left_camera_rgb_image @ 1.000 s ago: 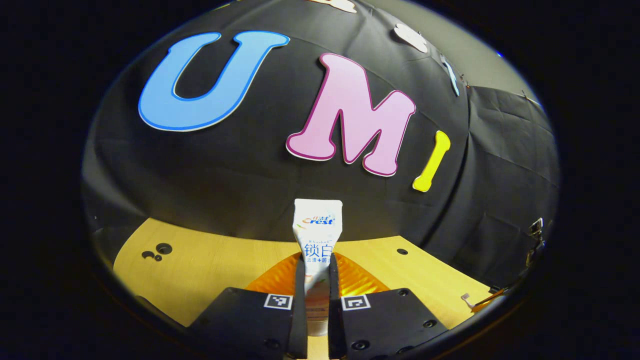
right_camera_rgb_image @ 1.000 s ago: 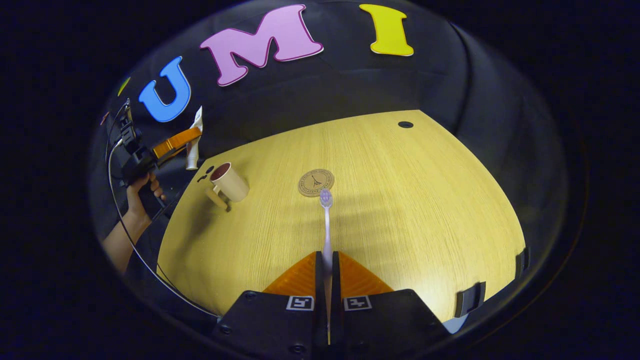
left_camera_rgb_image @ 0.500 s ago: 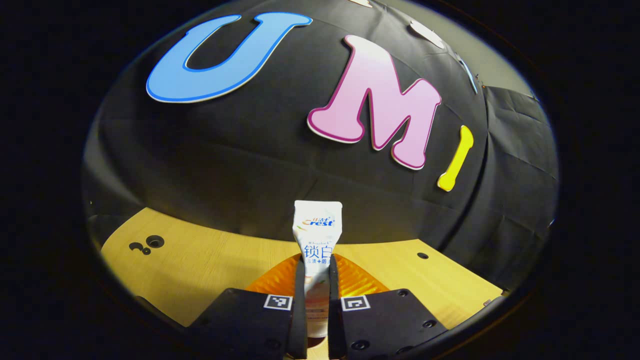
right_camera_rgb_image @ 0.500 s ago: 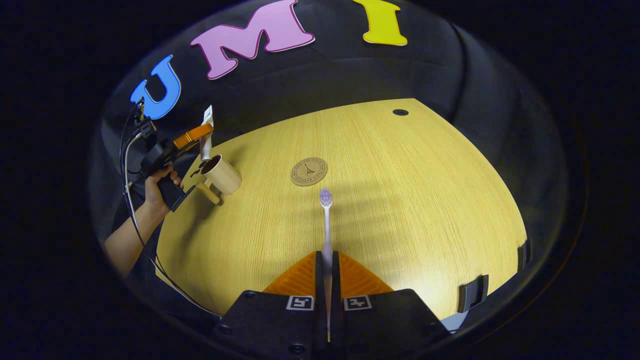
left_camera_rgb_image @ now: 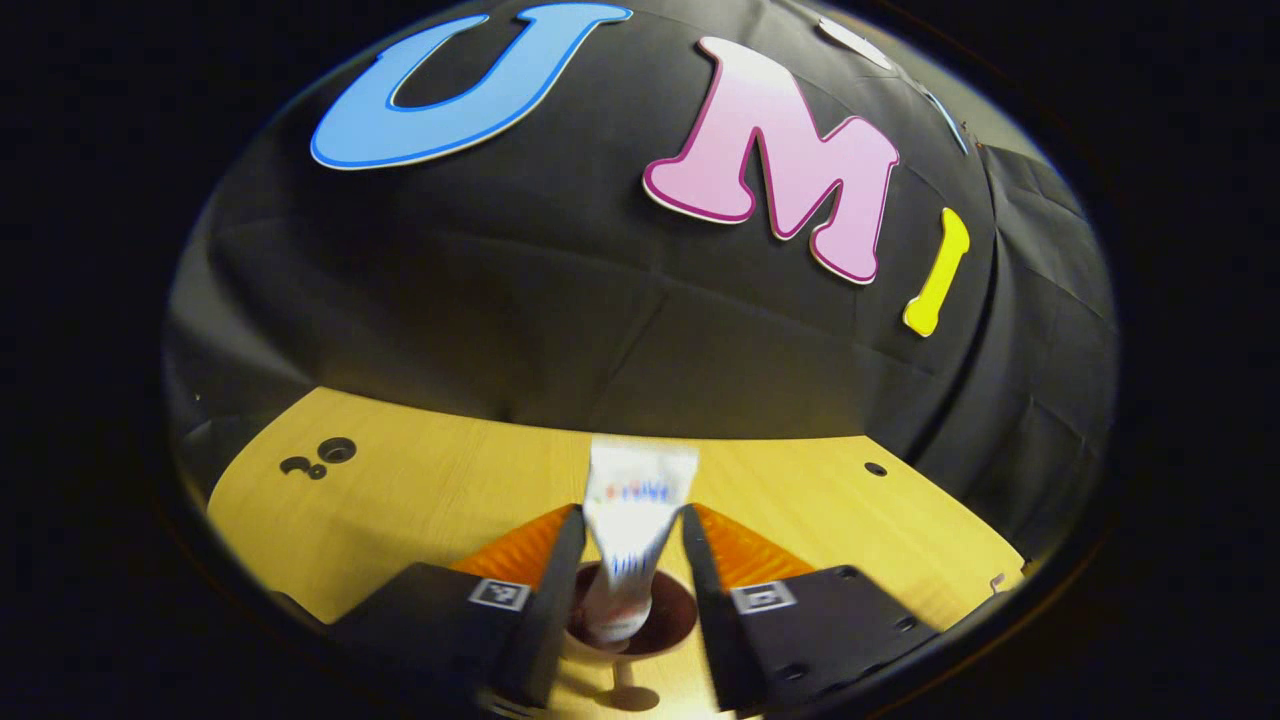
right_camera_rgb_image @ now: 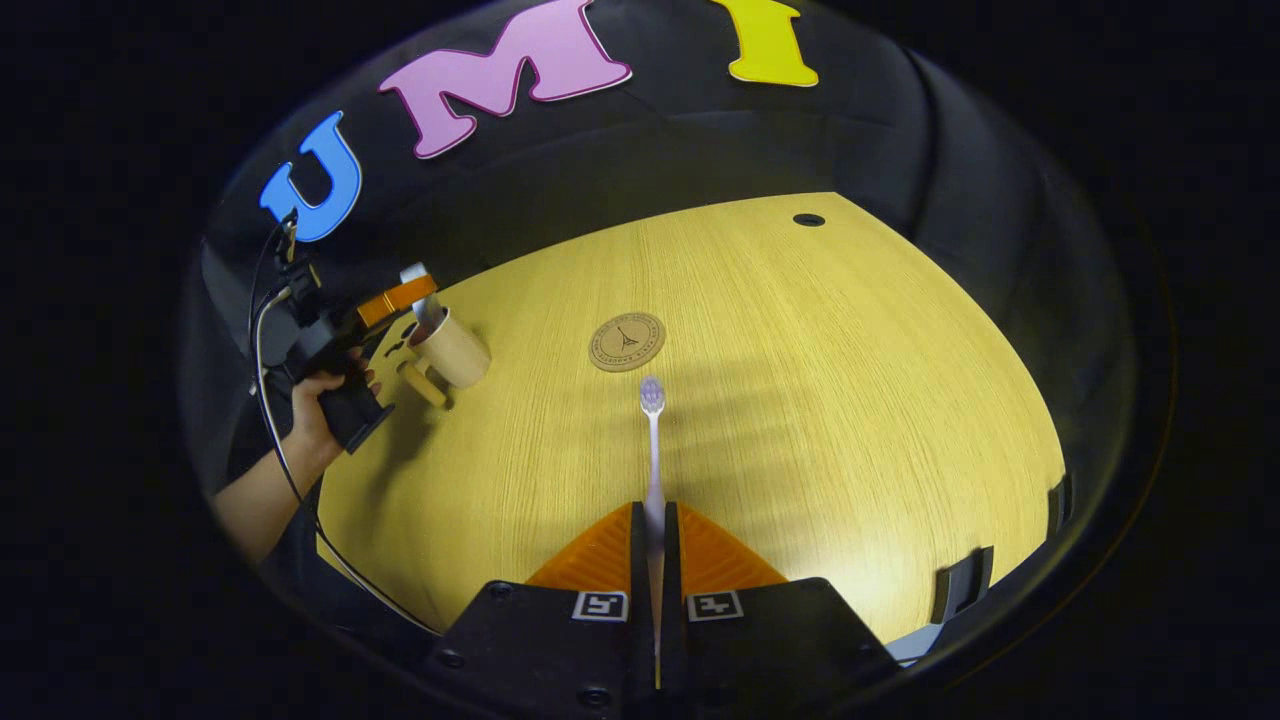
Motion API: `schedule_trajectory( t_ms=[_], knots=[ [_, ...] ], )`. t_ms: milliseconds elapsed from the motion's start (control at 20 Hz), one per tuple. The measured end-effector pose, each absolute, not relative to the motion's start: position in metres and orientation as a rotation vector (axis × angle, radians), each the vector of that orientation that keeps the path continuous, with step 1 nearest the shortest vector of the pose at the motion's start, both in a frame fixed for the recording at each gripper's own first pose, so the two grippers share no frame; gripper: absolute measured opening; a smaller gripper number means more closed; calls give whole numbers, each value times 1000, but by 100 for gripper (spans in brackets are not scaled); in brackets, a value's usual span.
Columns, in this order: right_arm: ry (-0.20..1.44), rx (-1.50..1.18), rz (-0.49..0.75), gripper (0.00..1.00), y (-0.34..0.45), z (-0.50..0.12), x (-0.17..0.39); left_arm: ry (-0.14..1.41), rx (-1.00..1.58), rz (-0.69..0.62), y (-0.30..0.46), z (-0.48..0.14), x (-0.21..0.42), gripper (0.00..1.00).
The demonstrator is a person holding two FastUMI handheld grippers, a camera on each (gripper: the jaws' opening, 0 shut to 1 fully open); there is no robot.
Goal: Put the toothbrush and toothpaste on the desktop into the cup, then pick up the cup and place it on the coaster on the desktop.
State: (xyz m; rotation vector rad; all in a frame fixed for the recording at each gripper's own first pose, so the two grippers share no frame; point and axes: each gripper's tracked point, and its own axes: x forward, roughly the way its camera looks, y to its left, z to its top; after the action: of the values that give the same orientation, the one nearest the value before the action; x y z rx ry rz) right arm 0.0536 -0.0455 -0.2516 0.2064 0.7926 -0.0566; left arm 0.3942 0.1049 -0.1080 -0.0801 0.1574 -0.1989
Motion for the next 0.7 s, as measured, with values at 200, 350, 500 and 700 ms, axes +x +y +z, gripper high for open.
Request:
schedule_trajectory(
  t_ms=[200,350,500,700],
  knots=[
    [750,179,-24,7,-34,-237,73,180,-97,-169,124,-106,341,98],
    [705,206,10,7,-15,-220,98,195,-86,-153,137,-110,294,97],
    [651,194,66,7,8,-201,130,243,-65,-141,146,-121,245,98],
    [573,168,146,7,42,-171,171,312,-62,-136,151,-145,180,98]
  ],
)
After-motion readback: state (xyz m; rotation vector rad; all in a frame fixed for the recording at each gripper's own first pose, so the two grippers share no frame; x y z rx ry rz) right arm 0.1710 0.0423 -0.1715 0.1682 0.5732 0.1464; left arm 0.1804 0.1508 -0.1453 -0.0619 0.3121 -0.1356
